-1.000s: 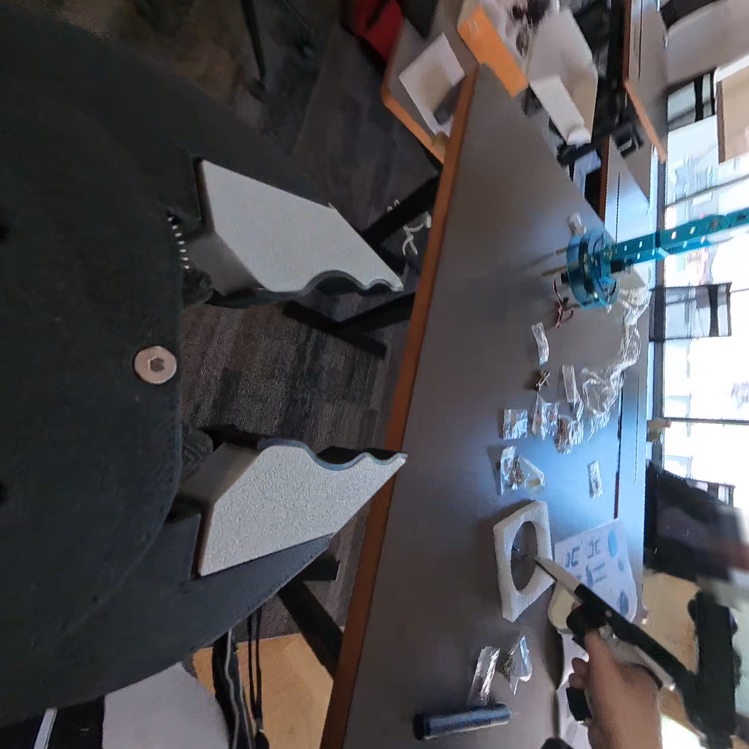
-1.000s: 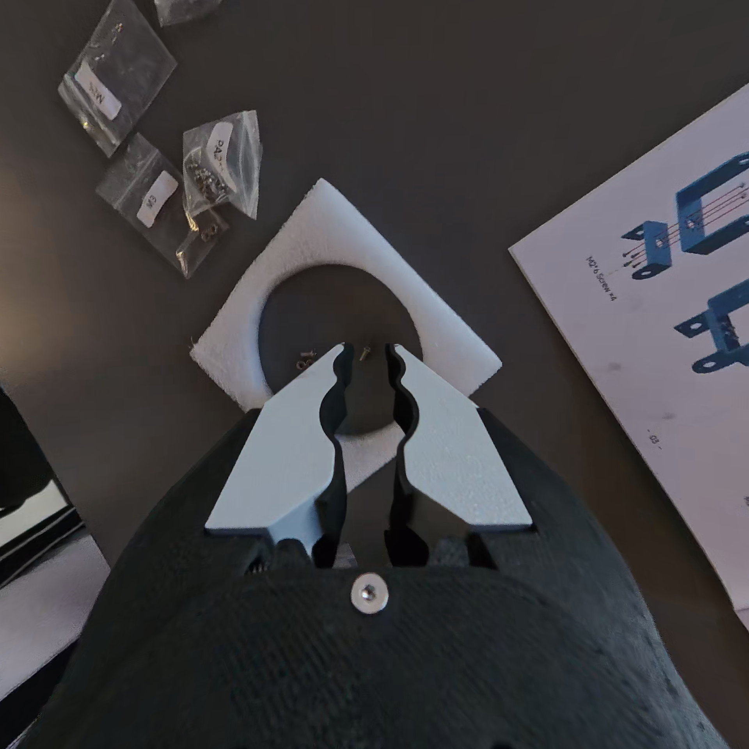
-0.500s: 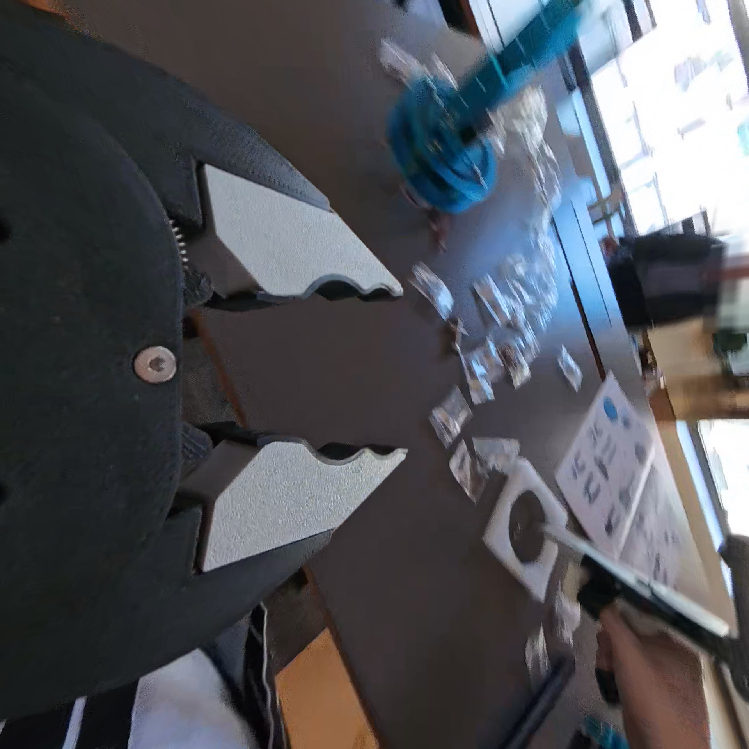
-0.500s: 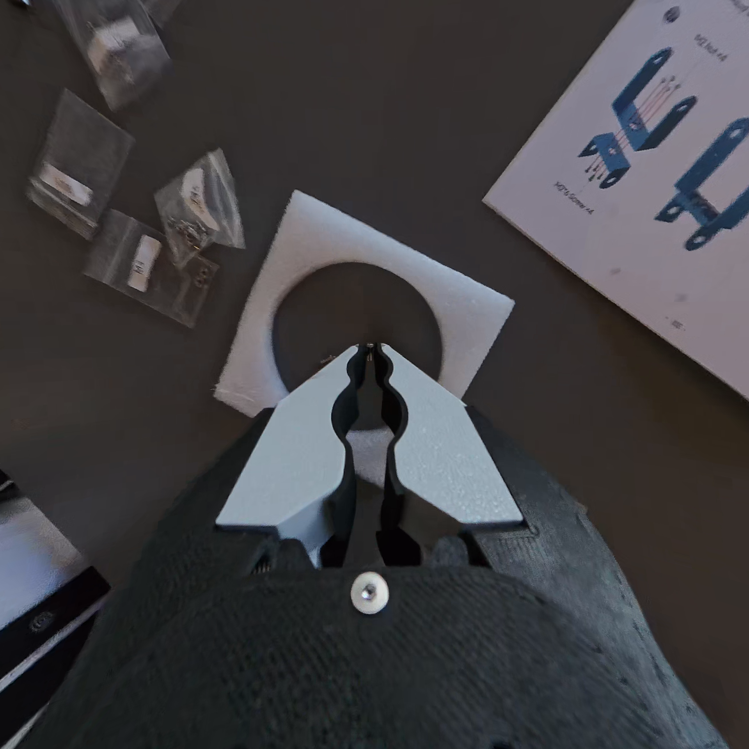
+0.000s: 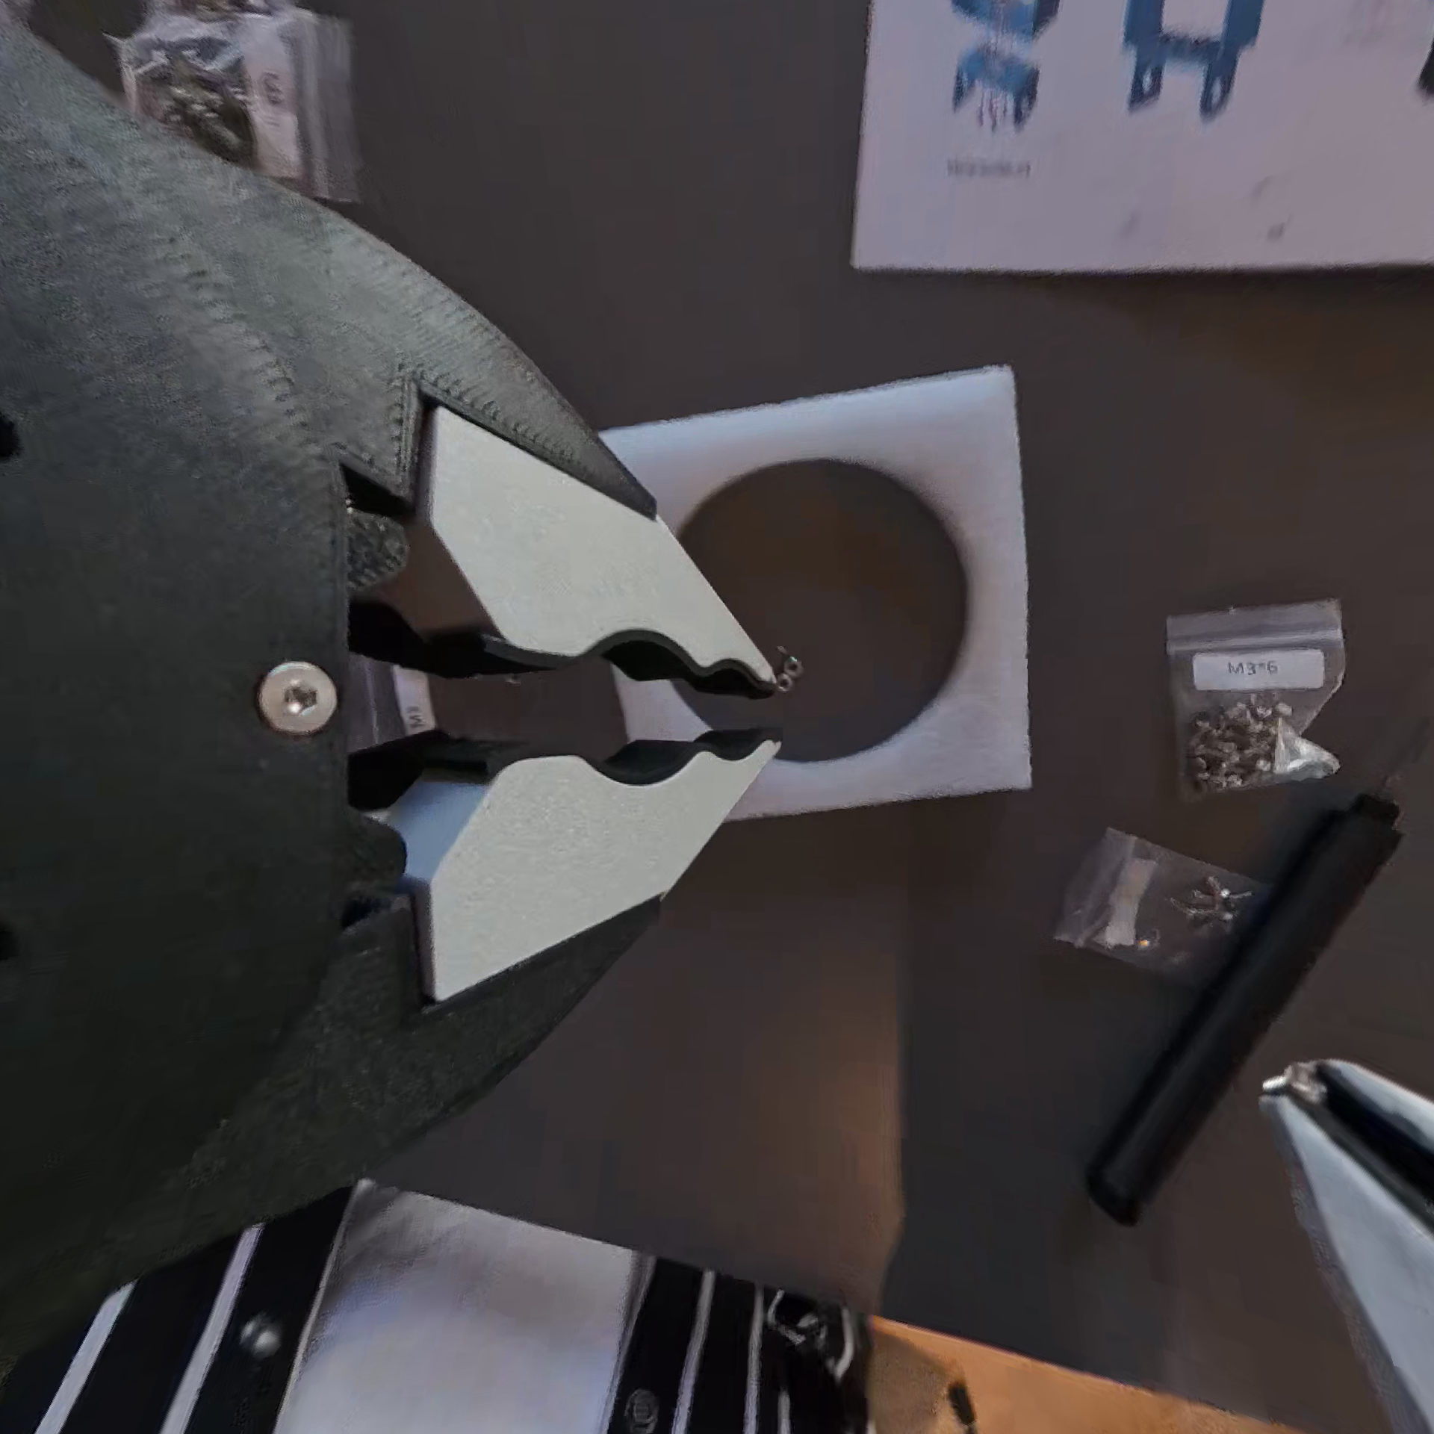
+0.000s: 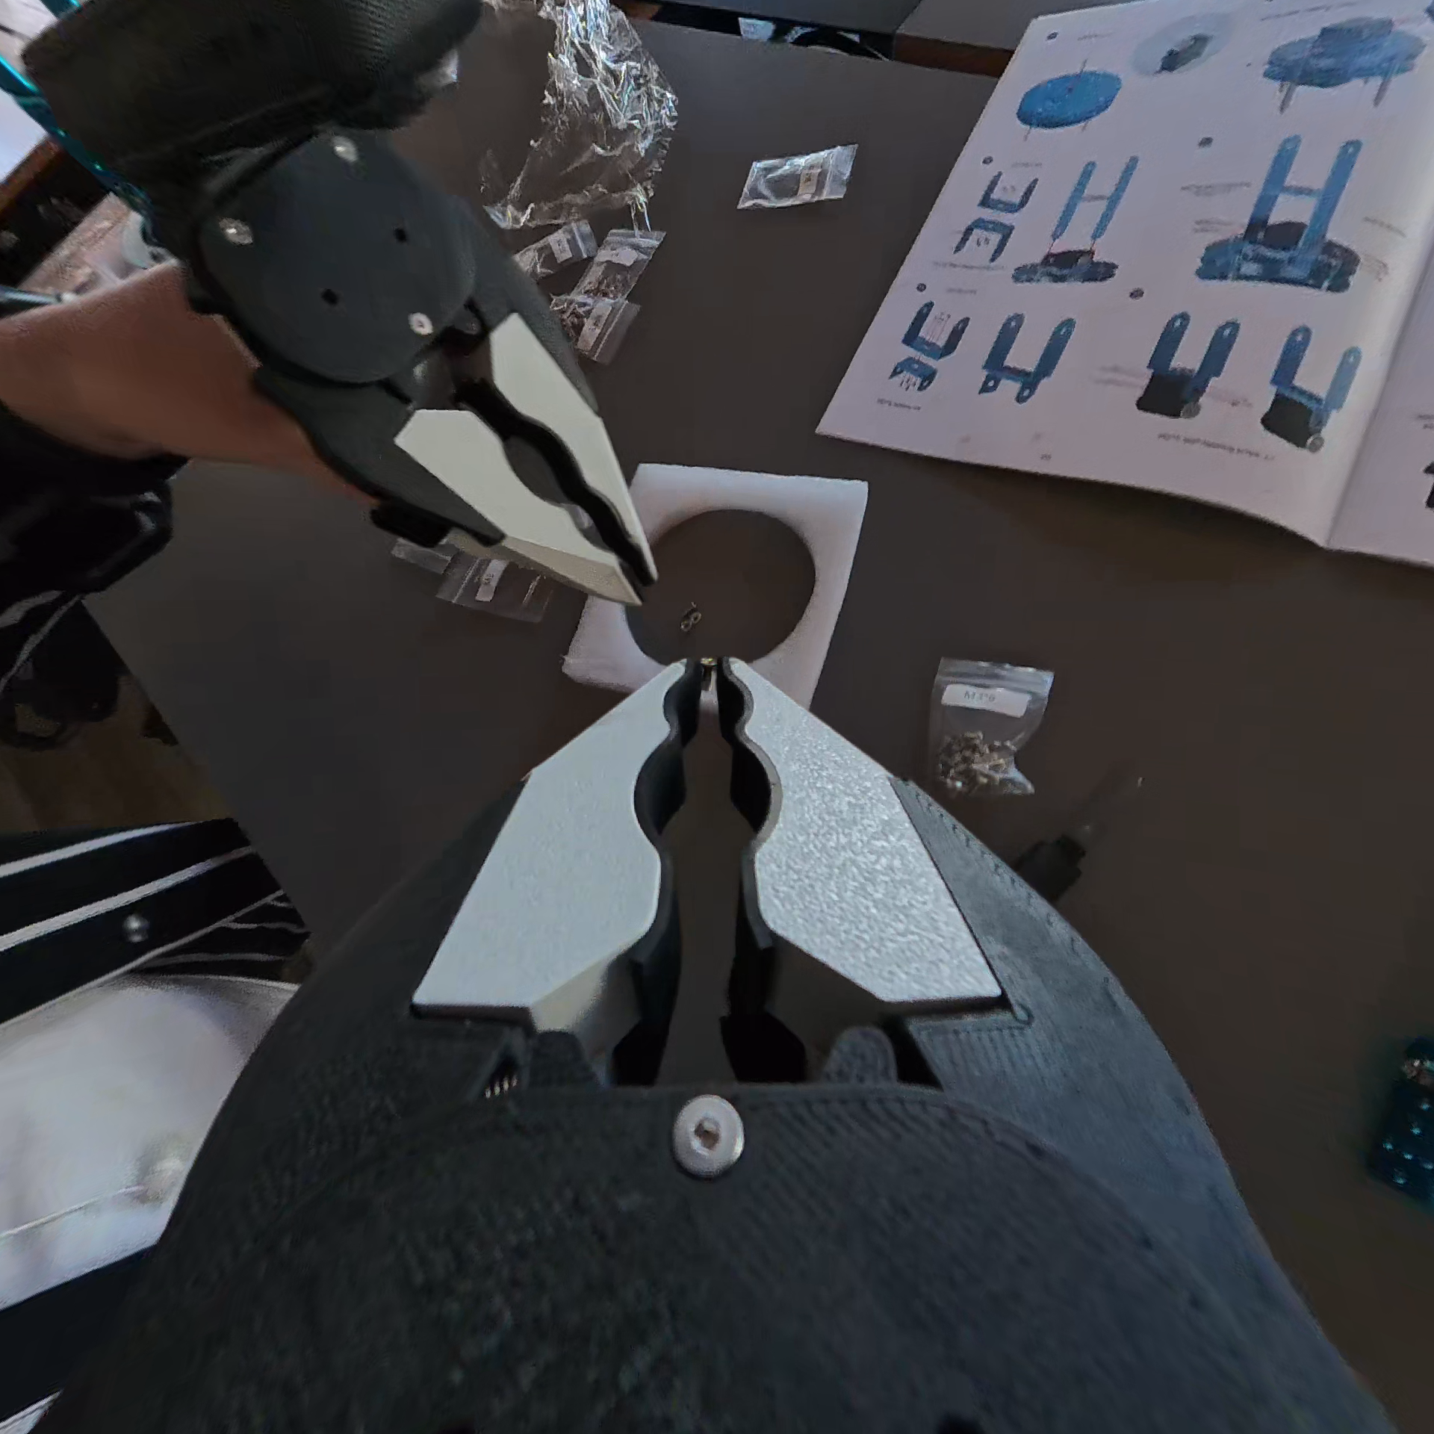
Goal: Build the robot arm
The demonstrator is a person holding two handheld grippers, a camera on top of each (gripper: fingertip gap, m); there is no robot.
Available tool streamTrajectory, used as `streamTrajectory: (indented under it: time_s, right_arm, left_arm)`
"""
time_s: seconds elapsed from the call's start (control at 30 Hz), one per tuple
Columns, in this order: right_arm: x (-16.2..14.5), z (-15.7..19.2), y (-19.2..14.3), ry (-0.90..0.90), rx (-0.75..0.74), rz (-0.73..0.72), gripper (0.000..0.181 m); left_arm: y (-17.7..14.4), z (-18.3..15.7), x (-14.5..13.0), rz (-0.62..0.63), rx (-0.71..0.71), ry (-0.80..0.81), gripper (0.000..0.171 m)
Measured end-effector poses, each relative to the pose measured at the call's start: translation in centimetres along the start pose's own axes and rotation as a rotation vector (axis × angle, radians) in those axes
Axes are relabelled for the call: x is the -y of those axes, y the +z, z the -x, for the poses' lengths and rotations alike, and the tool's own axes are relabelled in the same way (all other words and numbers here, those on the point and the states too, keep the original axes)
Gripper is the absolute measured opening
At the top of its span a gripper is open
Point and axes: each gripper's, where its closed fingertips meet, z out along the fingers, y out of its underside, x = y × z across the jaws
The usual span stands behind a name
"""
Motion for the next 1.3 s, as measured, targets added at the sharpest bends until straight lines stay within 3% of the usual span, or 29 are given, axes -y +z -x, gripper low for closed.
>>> streamTrajectory:
  time_s: [0.13,0.27,0.4,0.87,1.13,1.3]
  right_arm:
    - [-1.2,-0.6,-0.8,0.022,0.008,-0.006,0.004]
    - [-1.2,-1.2,-1.4,0.039,0.019,-0.019,0.004]
    - [-0.7,-1.6,-1.9,0.039,0.028,-0.037,0.004]
    - [-0.4,-2.2,-1.5,0.019,0.040,-0.023,0.004]
    - [-0.7,-2.7,-1.8,0.039,0.035,-0.029,0.004]
    - [-1.0,-2.7,-2.0,0.030,0.026,-0.029,0.004]
  left_arm:
    - [1.7,1.7,0.1,0.099,0.103,0.140,0.007]
    - [2.1,1.6,0.7,0.095,0.059,0.188,0.010]
    - [2.4,2.6,-0.1,0.149,0.077,0.225,0.025]
    - [3.1,3.1,-0.3,0.138,0.075,0.215,0.035]
    - [3.2,4.2,0.1,0.143,0.141,0.220,0.035]
    - [2.6,4.8,1.6,0.035,0.150,0.147,0.033]
